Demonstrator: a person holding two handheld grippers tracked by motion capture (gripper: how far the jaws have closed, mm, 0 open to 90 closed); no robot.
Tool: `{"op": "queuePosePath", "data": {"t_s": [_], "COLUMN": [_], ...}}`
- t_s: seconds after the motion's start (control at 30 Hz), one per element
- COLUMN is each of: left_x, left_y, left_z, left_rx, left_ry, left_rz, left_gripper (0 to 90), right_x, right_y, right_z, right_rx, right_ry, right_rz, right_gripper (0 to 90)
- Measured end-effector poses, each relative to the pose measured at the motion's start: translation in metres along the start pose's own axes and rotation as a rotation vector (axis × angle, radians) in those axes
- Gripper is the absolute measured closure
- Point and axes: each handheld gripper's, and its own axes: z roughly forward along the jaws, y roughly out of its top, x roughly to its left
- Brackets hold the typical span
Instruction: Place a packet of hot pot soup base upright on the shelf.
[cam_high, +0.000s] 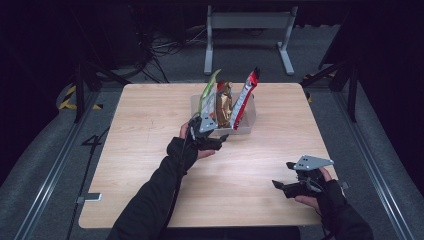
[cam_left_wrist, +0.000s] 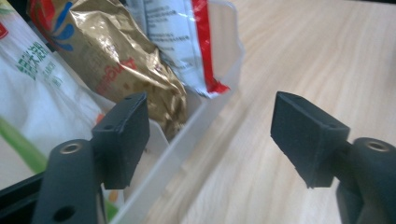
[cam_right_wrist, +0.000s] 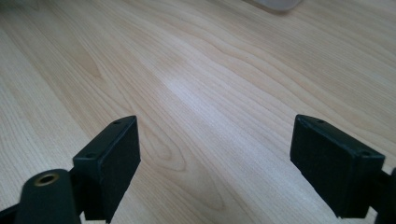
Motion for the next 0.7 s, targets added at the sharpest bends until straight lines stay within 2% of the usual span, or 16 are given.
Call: {"op": "queuePosePath", "data": {"t_s": [0.1,0.2,0.3,0.37,0.7], "left_x": [-0.002,-0.006,-0.007,-0.010,-0.016], "left_y": [-0.002,-0.006,-0.008,-0.011,-0.029], "left_z": [-0.008,-0.023,-0.031,-0.040,-0.072], "left_rx": [-0.002,0.009,0.004,0.005,0.029], "left_ry": [-0.009,-0.005,-0.016,-0.018,-0.033], "left_rz": [0.001,0.042,0.045,0.061,0.100], "left_gripper": [24.0,22.0,20.1,18.8,16.0], "right_x": [0.001,0.001,0.002,0.002,0.005], "right_y": [0.001,0.002,0.003,0.003,0.006], "right_z": [-0.002,-0.003,-0.005,-0.007,-0.010], "right_rx": [-0.002,-0.005,-0.011,-0.018,-0.031], "right_ry": [-0.013,-0.027,-0.034,-0.050,-0.112], "right_rz": [-0.009,-0.015,-0.017,-0.023,-0.075], "right_gripper": [16.6,16.6,16.5,16.3,15.6]}}
